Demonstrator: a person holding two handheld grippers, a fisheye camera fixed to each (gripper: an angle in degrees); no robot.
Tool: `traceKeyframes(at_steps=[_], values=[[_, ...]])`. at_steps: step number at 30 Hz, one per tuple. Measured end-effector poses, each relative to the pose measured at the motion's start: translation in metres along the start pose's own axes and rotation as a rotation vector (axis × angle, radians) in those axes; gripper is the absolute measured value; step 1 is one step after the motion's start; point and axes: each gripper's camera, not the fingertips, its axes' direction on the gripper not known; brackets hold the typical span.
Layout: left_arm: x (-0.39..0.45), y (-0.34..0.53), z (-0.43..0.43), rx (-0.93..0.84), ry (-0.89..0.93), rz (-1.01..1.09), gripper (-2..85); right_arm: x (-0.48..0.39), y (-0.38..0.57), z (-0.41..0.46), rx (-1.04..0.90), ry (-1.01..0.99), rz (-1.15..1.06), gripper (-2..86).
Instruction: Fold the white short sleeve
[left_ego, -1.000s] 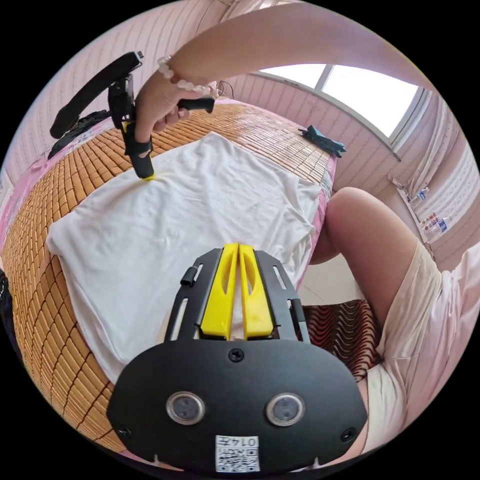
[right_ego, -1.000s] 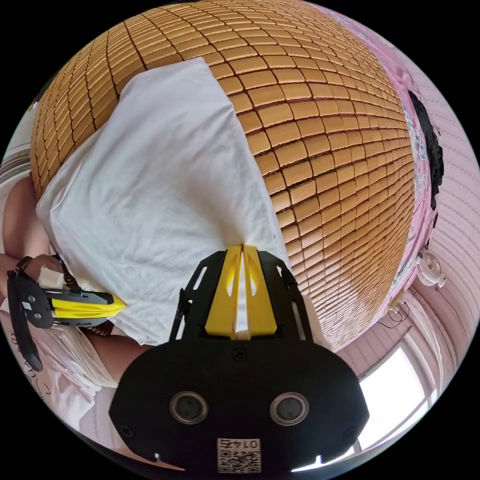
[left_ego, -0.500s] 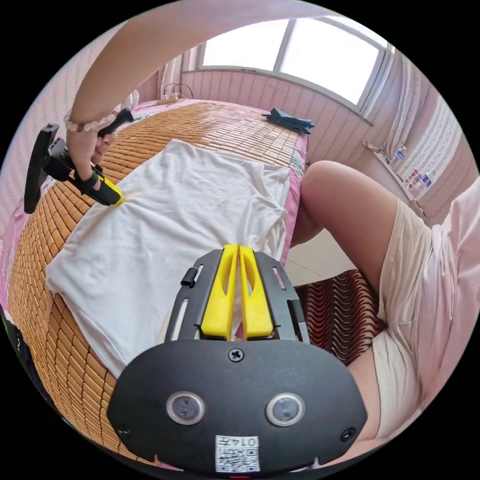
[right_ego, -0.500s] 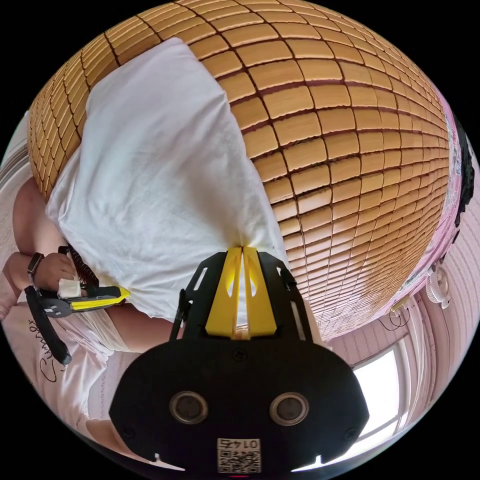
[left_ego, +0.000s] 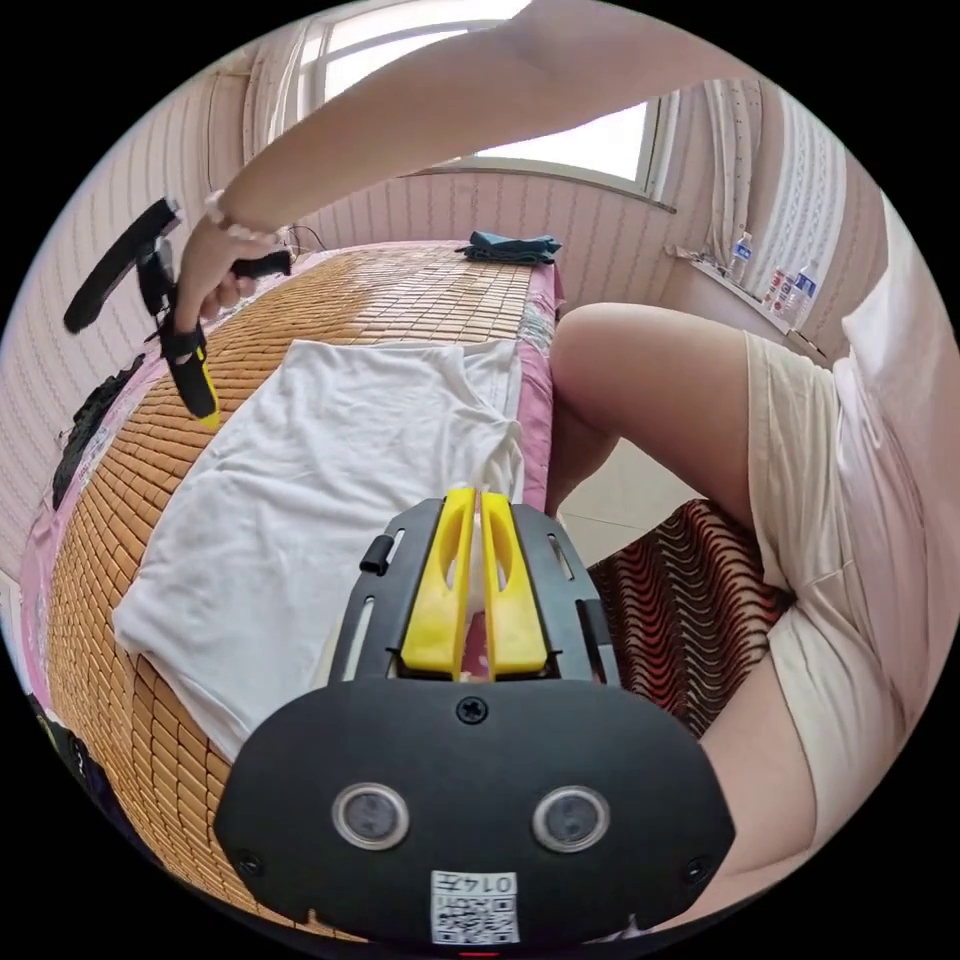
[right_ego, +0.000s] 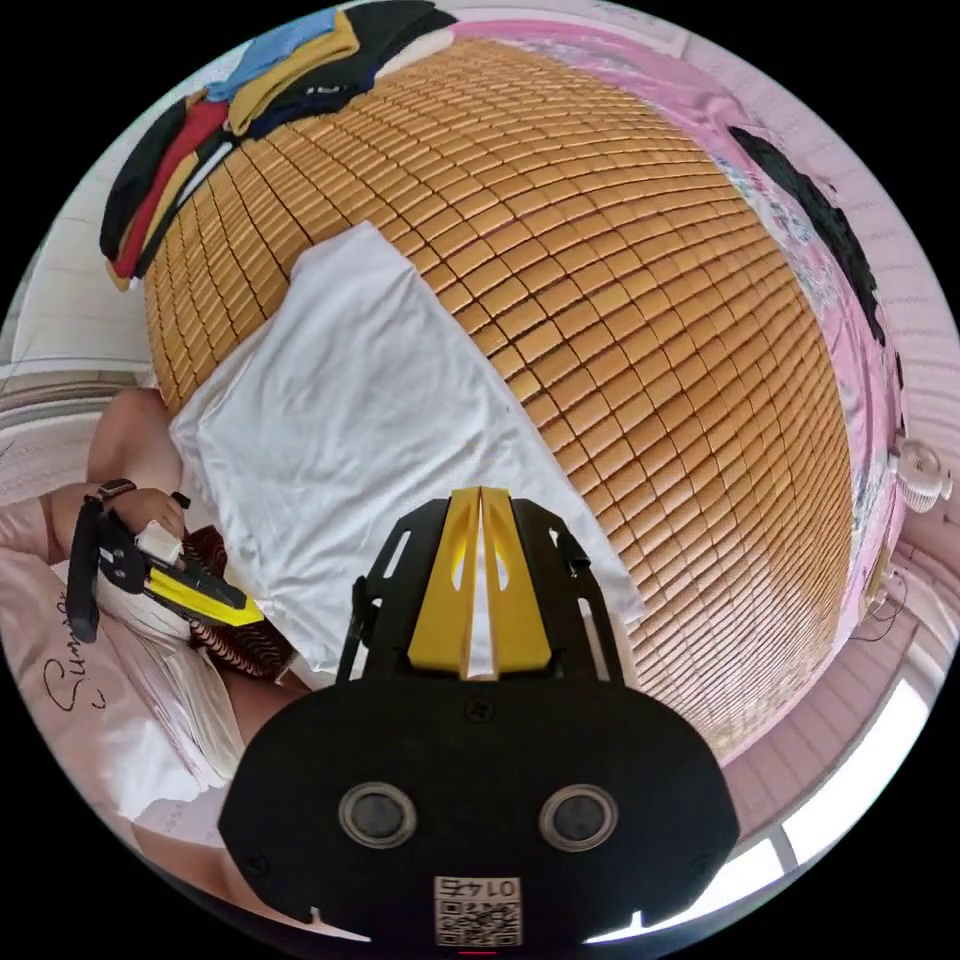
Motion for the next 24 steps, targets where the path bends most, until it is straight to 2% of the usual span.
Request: traceKeyframes(at_steps=[2,8,12,16,18,20,24], values=[[0.003,-0.004,0.000,-0.004,-0.037,-0.016,3.9,0.014,0.082,-0.007,0.078,-0.055,0.119,-0.5],[0.022,-0.019,-0.005,0.101,-0.008,-0.020,9.8,0.033,0.271,0.014,0.117,-0.255,0.393,4.4],[0.029,-0.050,0.008,0.048,0.003,-0.026,12.0,0.051,0.334,0.029,0.091,-0.293,0.535,11.6],[0.032,-0.089,0.029,0.031,0.010,-0.041,14.8,0.066,0.373,0.035,0.075,-0.441,0.508,11.4],[0.030,-0.114,0.044,0.040,-0.007,-0.088,15.3,0.072,0.388,0.029,0.086,-0.447,0.479,8.0],[0.027,-0.132,0.060,0.004,-0.020,-0.122,15.0,0.078,0.405,0.024,0.111,-0.549,0.414,3.5],[0.027,-0.161,0.090,-0.063,0.016,-0.108,16.7,0.084,0.434,0.004,0.185,-0.552,0.353,1.6]])
